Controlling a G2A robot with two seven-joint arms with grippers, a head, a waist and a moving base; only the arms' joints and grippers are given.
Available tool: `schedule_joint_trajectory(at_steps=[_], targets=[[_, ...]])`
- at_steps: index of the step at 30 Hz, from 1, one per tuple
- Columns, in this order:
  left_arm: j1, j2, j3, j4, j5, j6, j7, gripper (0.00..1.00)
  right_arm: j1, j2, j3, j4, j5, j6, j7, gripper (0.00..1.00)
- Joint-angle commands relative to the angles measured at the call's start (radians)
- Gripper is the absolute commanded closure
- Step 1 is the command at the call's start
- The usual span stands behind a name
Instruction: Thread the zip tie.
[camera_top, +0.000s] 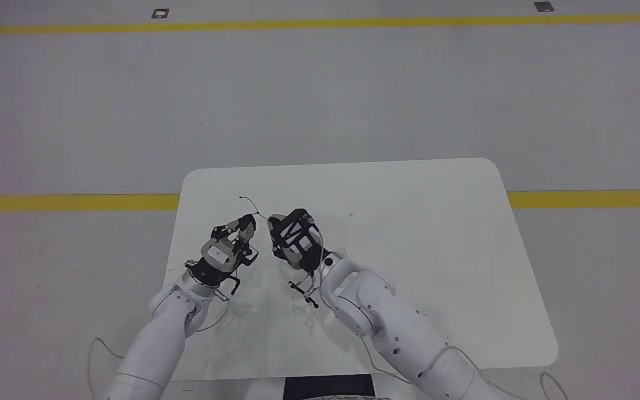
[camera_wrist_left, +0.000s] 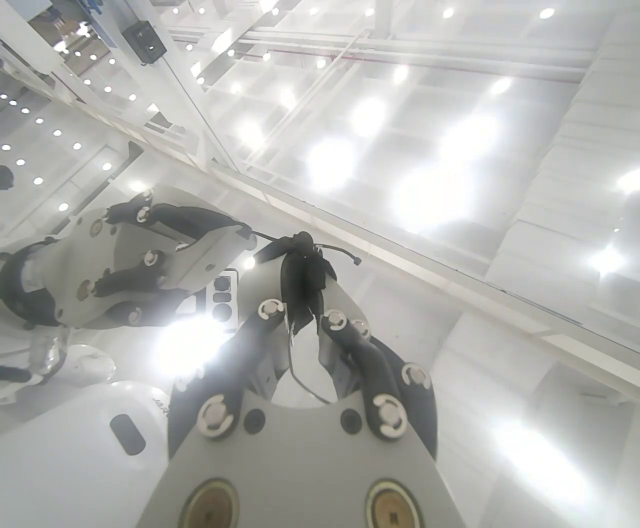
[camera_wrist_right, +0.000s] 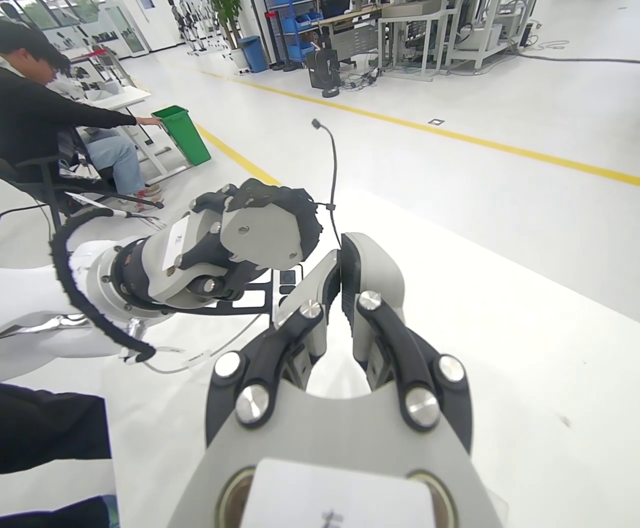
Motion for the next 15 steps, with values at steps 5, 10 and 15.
schedule_joint_trajectory(at_steps=[5,10,15], targets=[[0.0,0.0,0.0,0.0,0.0,0.0,0.0,1.0,-0.013,0.001,0.014,-0.004,-0.005,0.0,0.005,1.0],[0.0,0.0,0.0,0.0,0.0,0.0,0.0,1.0,-0.023,0.002,0.025,-0.007,-0.008,0.0,0.009,1.0],[0.0,0.0,0.0,0.0,0.0,0.0,0.0,1.0,-0.032,0.003,0.034,-0.009,-0.008,0.003,0.013,1.0]])
